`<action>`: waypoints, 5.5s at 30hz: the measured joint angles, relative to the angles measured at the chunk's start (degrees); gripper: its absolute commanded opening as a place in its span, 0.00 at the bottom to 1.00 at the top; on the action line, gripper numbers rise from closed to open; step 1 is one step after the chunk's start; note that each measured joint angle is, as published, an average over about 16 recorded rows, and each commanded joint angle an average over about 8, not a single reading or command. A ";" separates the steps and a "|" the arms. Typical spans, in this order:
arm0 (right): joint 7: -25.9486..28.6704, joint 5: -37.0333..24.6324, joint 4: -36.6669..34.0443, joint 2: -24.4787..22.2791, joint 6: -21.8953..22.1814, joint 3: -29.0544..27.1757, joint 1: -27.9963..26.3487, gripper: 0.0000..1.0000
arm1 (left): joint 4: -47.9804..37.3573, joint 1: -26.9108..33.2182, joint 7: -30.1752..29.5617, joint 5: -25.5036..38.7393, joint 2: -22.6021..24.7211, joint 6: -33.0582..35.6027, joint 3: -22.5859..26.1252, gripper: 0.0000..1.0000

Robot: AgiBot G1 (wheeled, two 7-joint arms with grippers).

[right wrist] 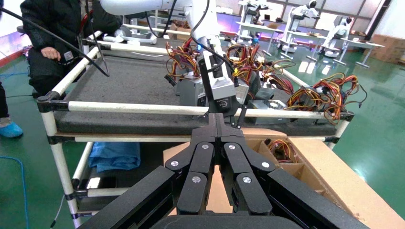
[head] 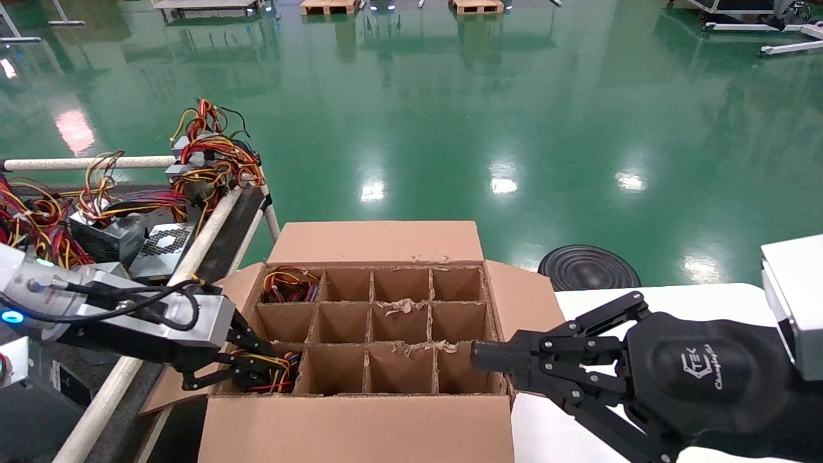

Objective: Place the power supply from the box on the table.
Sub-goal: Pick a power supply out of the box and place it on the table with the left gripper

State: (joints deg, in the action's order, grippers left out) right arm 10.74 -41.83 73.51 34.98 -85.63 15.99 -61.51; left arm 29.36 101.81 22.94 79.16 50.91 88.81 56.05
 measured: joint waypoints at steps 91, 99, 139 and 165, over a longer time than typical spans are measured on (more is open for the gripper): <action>0.00 0.00 0.00 0.00 0.00 0.00 0.00 0.00 | -5.75 44.23 20.06 35.65 -2.68 -31.48 -10.23 0.00; 0.00 0.00 0.00 0.00 0.00 0.00 0.00 0.00 | -7.69 47.37 19.48 40.01 -4.79 -33.68 -6.93 0.00; 0.00 0.00 0.00 0.00 0.00 0.00 0.00 0.00 | -23.88 61.93 12.94 57.86 -4.02 -18.17 9.63 0.00; 0.00 0.00 0.00 0.00 0.00 0.00 0.00 0.00 | -32.77 64.02 17.73 59.08 -2.37 -12.05 11.97 0.00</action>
State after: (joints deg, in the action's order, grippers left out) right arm 10.74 -41.83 73.51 34.98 -85.63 15.99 -61.51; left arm -3.42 165.83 40.66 138.23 48.54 76.75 68.01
